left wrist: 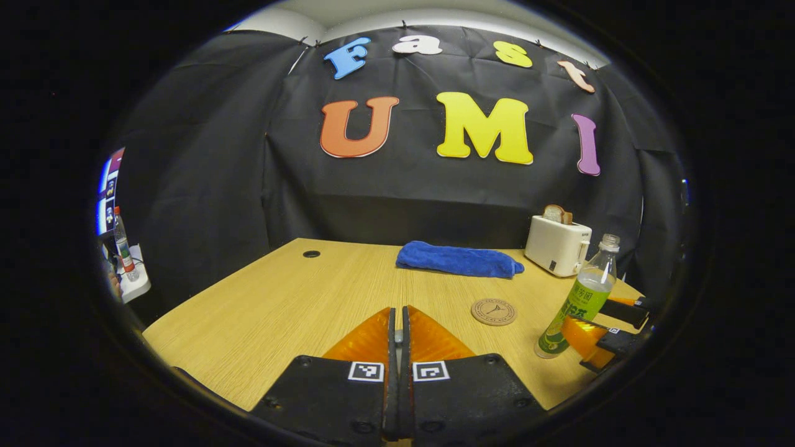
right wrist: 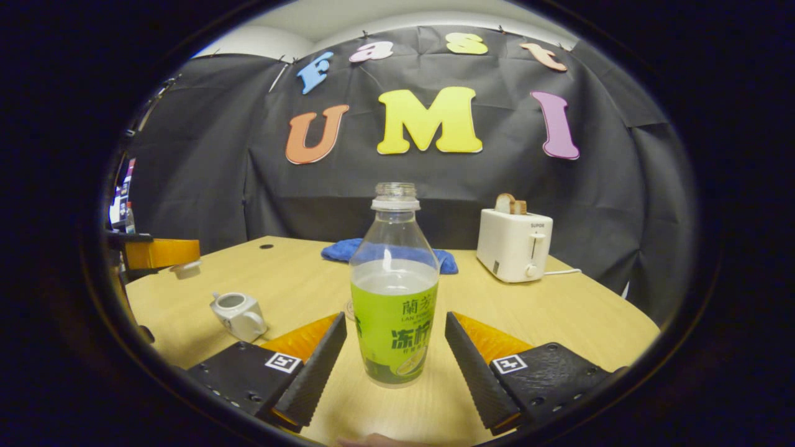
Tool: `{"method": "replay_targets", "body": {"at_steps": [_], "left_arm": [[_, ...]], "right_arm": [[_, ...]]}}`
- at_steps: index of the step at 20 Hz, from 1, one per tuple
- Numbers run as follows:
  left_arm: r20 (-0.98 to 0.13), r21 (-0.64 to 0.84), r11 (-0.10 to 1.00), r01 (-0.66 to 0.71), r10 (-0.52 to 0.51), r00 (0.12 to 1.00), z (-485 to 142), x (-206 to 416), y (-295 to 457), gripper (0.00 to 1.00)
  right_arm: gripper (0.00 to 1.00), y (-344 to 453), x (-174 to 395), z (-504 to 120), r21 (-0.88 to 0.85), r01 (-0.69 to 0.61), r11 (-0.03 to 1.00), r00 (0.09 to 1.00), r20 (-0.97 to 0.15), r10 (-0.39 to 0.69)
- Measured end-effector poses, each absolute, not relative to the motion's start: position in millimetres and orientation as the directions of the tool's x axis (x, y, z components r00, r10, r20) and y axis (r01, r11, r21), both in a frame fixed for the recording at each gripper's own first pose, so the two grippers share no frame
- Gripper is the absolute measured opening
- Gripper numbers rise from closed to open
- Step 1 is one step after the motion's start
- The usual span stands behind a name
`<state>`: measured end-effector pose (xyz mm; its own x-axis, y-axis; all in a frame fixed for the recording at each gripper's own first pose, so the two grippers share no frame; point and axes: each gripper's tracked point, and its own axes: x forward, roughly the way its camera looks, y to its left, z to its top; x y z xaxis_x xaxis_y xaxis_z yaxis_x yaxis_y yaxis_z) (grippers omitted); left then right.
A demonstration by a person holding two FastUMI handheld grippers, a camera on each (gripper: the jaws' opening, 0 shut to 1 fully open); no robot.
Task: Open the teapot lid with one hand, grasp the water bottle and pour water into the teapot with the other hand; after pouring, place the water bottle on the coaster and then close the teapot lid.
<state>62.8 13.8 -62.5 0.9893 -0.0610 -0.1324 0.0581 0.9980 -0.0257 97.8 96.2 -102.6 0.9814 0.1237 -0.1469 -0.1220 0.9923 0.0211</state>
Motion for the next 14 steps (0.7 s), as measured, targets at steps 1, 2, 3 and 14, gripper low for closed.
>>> {"method": "replay_targets", "body": {"at_steps": [1,2,3,14], "left_arm": [[-0.141,-0.016,0.999,0.052,-0.053,0.989,-60.9,59.1,19.0,0.03],[-0.146,-0.006,0.999,0.046,-0.046,0.988,-58.5,55.1,22.3,0.03],[-0.145,-0.001,0.999,0.042,-0.042,0.989,-54.6,51.2,26.1,0.03],[-0.132,-0.028,0.995,0.099,-0.101,0.986,-27.9,21.0,39.2,0.03]], "right_arm": [[0.97,97.3,100.4,-100.0,0.025,-0.122,0.992,0.982,-0.142,0.124],[0.97,99.4,103.0,-98.1,0.028,-0.123,0.992,0.983,-0.136,0.125],[0.97,99.4,106.6,-96.2,0.025,-0.112,0.993,0.985,-0.133,0.114],[0.73,114.4,104.5,-77.9,-0.198,-0.072,0.978,0.985,-0.169,0.038]]}}
